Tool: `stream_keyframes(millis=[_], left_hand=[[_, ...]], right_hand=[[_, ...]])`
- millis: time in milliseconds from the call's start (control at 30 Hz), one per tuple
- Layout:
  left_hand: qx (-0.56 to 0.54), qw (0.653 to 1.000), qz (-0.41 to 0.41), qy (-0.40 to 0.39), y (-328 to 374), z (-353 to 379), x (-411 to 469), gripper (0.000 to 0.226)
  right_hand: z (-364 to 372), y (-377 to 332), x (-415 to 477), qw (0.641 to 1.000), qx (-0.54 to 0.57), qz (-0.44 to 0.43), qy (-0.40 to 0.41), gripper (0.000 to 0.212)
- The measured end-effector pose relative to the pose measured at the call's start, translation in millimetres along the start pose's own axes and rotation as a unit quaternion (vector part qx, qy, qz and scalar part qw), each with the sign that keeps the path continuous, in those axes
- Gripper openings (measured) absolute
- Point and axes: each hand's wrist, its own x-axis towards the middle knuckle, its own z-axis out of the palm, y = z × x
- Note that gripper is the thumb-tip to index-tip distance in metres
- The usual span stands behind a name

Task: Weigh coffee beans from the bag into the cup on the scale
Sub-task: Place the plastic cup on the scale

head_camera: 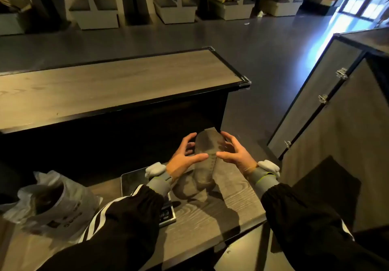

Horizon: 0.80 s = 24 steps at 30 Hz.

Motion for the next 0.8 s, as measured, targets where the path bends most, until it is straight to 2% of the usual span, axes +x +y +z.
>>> stream_keyframes(millis=[100, 167, 533, 667, 800], left_hand=[[-0.014, 1.0, -0.001, -0.01, 2.1, 5.5, 0.3, 0.081], [-0.036, 0.999, -0.009, -0.004, -2.3, 8.6, 2.4, 0.081], [-0.041, 0.999, 0.005, 0.012, -2.4, -1.8, -2.9, 0.08], [-0.035, 0.999, 0.024, 0.022, 5.5, -20.3, -18.6, 0.08], [-0.038, 0.997, 0.031, 0.052, 12.8, -44.2, -38.4, 0.079]], right_hand=[[3.2, -1.0, -1.8, 1.0, -0.013, 0.009, -0.011, 0.069], [2.2, 2.5, -1.5, 1.0, -0.003, 0.011, -0.014, 0.065], [12.8, -4.7, -1.6, 1.0, -0.004, -0.012, -0.022, 0.068], [31.9, -17.7, -0.1, 0.998, -0.022, -0.033, -0.041, 0.063], [57.4, -29.9, 1.4, 0.996, -0.03, -0.051, -0.065, 0.067]])
